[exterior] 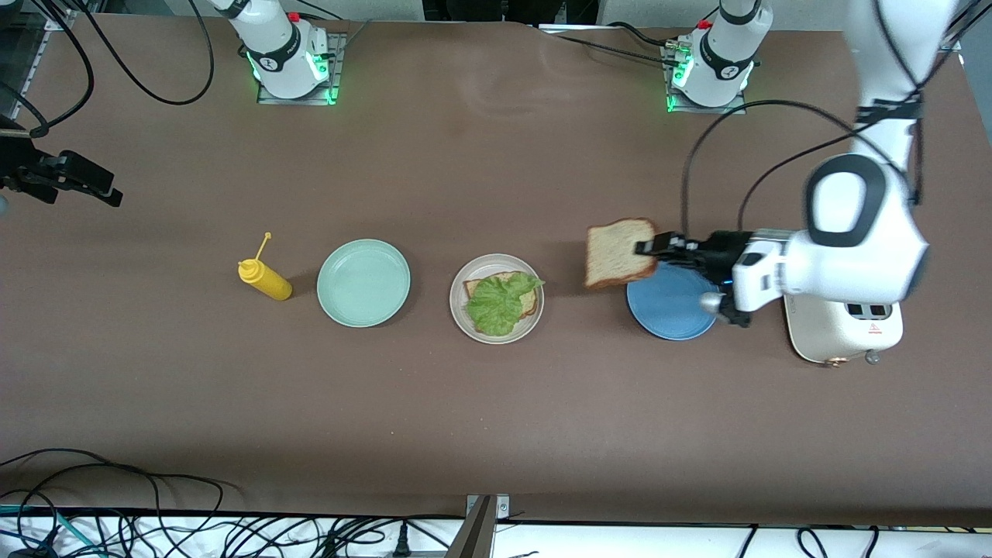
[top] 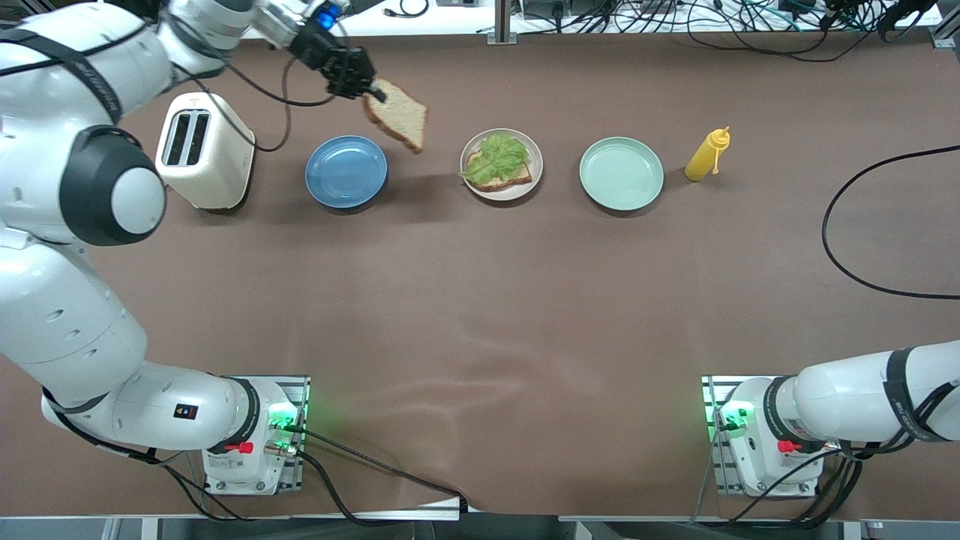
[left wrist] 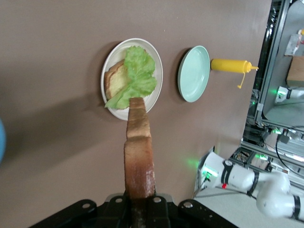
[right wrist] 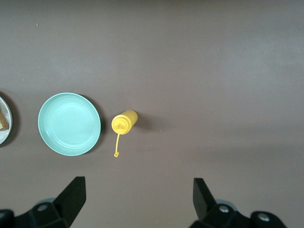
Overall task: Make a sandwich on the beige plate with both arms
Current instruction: 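Carry the bread slice with the left gripper onto the lettuce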
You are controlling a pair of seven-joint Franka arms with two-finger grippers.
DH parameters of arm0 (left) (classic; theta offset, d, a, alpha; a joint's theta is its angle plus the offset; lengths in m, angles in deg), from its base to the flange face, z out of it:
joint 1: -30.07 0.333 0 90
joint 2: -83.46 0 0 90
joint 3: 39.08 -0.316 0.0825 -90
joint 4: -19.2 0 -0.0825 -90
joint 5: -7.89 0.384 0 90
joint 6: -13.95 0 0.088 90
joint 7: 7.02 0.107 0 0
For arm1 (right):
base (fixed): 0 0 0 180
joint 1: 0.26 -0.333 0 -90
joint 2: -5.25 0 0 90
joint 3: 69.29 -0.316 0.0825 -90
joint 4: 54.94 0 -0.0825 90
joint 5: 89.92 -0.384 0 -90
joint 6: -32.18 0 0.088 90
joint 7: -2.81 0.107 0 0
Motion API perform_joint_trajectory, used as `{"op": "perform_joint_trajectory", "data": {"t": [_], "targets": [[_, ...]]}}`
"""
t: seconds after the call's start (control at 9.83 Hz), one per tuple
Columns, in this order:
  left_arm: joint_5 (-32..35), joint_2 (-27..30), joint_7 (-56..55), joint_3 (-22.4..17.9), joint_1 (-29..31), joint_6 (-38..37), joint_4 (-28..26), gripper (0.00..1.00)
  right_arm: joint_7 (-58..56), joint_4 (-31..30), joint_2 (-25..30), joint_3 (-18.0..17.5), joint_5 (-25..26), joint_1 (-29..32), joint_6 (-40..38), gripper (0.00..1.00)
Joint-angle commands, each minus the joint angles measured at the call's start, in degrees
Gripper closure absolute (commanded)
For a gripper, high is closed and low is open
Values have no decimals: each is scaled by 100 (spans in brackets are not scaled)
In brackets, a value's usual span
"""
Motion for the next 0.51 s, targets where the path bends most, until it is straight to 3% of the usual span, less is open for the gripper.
{"op": "perform_joint_trajectory", "data": {"t": [0.0, 0.41], "targets": [[-425, -124, -541, -89, -616, 816, -146, 100, -5, 64, 36, -17, -29, 33, -83, 0], [-1128, -396, -1202, -89, -1478, 2074, -155, 100, 48, 64, 18, 36, -90, 33, -30, 0]]}}
